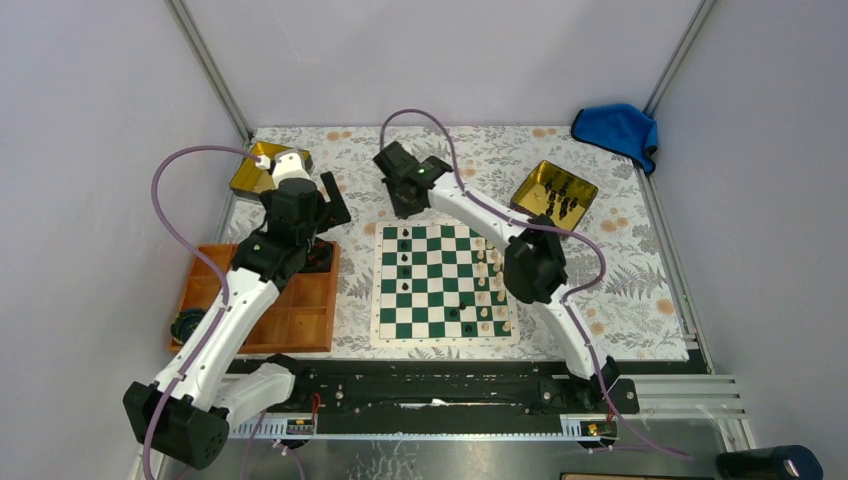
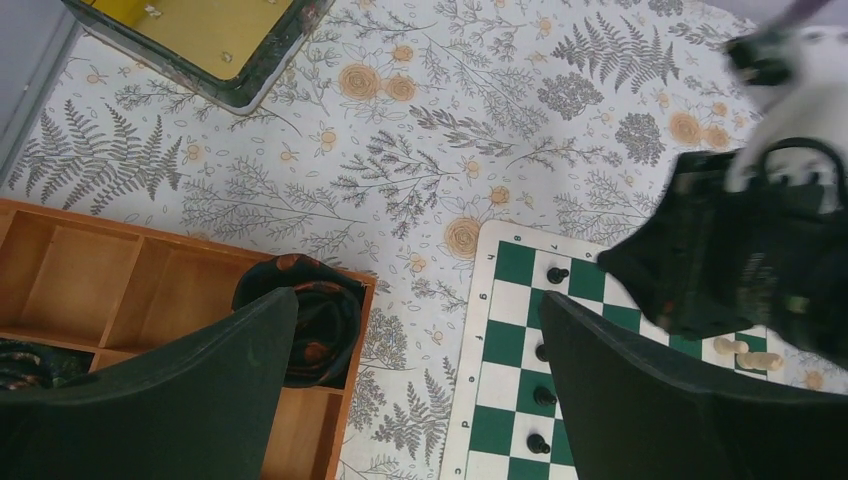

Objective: Set up the chess pieces on the board
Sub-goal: Place the chess piece on the chessboard.

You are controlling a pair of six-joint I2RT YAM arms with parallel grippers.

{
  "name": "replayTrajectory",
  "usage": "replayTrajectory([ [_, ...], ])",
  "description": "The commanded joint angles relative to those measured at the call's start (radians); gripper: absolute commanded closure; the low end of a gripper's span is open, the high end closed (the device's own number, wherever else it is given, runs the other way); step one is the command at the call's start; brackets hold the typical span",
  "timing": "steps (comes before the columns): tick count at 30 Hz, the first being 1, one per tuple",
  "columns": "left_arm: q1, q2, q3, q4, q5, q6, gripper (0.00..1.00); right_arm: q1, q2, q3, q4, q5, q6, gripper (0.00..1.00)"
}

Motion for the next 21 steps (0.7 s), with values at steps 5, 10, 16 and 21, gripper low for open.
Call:
replayTrajectory([
  [5, 0.008, -0.078, -0.036, -0.032, -0.001, -0.02, 0.01, 0.068, 0.086, 0.135, -0.048, -0.074, -0.014, 1.0],
  [10, 0.008, -0.109, -0.048, -0.048, -0.005, -0.023, 0.01, 0.083, 0.116, 0.139, -0.035, -0.088, -0.018, 1.0],
  [16, 0.008, -0.134, -0.059, -0.049, 0.013, -0.019, 0.01, 0.085, 0.154, 0.16, -0.015, -0.098, -0.021, 1.0],
  [21, 0.008, -0.138, -0.067, -0.038, 0.014, 0.003, 0.01, 0.085, 0.178, 0.173, 0.008, -0.091, -0.032, 1.0],
])
